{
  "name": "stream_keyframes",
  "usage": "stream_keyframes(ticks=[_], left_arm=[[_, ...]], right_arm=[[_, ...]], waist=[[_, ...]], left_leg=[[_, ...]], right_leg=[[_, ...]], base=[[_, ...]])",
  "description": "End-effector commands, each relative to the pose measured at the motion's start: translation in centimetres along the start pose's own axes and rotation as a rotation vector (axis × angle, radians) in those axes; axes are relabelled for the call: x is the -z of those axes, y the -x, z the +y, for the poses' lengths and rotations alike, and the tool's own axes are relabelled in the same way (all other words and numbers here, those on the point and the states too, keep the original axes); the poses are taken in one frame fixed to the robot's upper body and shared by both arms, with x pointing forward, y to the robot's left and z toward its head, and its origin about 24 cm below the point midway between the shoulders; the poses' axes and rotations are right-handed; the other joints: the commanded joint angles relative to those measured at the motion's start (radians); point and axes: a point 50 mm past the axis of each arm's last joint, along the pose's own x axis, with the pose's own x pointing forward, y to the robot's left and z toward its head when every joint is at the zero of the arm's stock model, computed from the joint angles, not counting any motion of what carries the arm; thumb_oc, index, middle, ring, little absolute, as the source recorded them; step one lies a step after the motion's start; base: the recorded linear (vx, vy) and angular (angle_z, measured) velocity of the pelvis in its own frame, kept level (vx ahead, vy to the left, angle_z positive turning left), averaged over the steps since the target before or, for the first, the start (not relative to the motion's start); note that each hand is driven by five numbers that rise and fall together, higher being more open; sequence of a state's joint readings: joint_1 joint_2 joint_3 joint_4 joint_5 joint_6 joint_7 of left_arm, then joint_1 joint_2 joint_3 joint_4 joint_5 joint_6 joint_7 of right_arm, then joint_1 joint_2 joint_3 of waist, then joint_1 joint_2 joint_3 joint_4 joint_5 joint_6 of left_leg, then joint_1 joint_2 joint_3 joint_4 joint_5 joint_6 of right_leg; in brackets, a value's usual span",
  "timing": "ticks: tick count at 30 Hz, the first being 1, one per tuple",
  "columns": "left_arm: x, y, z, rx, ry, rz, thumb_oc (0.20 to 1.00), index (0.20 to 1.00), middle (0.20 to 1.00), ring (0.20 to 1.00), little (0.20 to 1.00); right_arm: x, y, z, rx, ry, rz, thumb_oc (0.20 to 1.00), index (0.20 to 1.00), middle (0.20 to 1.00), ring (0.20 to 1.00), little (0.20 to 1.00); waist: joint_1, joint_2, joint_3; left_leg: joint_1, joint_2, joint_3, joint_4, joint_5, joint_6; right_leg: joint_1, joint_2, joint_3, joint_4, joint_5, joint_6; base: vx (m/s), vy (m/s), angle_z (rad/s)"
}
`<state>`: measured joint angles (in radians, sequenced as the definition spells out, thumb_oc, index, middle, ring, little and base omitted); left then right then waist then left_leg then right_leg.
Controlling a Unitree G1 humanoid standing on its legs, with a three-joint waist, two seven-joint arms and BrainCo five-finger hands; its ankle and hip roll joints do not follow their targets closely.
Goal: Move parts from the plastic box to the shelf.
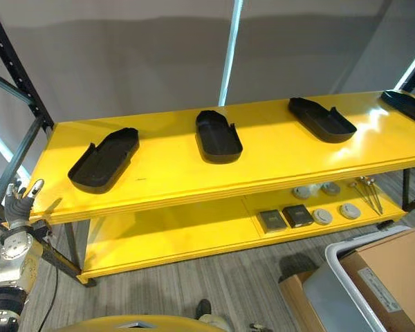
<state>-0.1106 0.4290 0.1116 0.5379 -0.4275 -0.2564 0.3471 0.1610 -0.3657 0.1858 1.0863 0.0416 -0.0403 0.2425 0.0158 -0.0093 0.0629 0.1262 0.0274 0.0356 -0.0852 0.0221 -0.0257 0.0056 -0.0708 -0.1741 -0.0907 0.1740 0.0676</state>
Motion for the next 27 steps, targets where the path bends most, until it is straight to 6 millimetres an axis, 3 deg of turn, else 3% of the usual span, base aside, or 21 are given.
stream_keyframes(ticks=[1,11,19,27], left_arm=[[-5.8,-2.5,-1.6,0.044,-0.008,-0.259,1.000,1.000,1.000,1.000,1.000],[-5.3,-3.4,-3.4,0.170,-0.011,-0.198,1.000,1.000,1.000,1.000,1.000],[-3.8,-3.2,-3.0,0.135,-0.002,-0.146,1.000,1.000,1.000,1.000,1.000],[-4.6,-3.4,-2.1,0.106,-0.017,-0.182,1.000,1.000,1.000,1.000,1.000]], right_arm=[[-0.5,-0.1,-0.3,-0.033,0.060,0.002,1.000,1.000,1.000,1.000,1.000],[0.0,0.2,-1.0,-0.051,0.105,0.013,1.000,1.000,1.000,1.000,1.000],[0.3,0.3,-0.8,-0.062,0.101,0.017,1.000,1.000,1.000,1.000,1.000],[0.3,0.4,-0.8,-0.068,0.104,0.013,1.000,1.000,1.000,1.000,1.000]], waist=[[-0.023,-0.010,0.006],[-0.053,-0.012,0.013],[-0.057,-0.020,0.013],[-0.052,-0.022,0.020]], left_leg=[[-0.021,-0.016,0.038,0.005,-0.014,0.005],[-0.015,-0.008,0.062,0.009,-0.021,0.011],[-0.013,-0.006,0.067,0.011,-0.023,0.010],[-0.015,-0.006,0.062,0.011,-0.022,0.011]], right_leg=[[0.087,-0.058,0.021,0.061,-0.128,0.082],[0.077,-0.051,0.047,0.068,-0.131,0.084],[0.080,-0.049,0.050,0.064,-0.131,0.085],[0.083,-0.048,0.047,0.060,-0.130,0.084]], base=[[0.02,0.020,-0.08],[0.01,0.007,-0.10],[0.00,-0.004,-0.03],[0.00,0.001,0.05]])
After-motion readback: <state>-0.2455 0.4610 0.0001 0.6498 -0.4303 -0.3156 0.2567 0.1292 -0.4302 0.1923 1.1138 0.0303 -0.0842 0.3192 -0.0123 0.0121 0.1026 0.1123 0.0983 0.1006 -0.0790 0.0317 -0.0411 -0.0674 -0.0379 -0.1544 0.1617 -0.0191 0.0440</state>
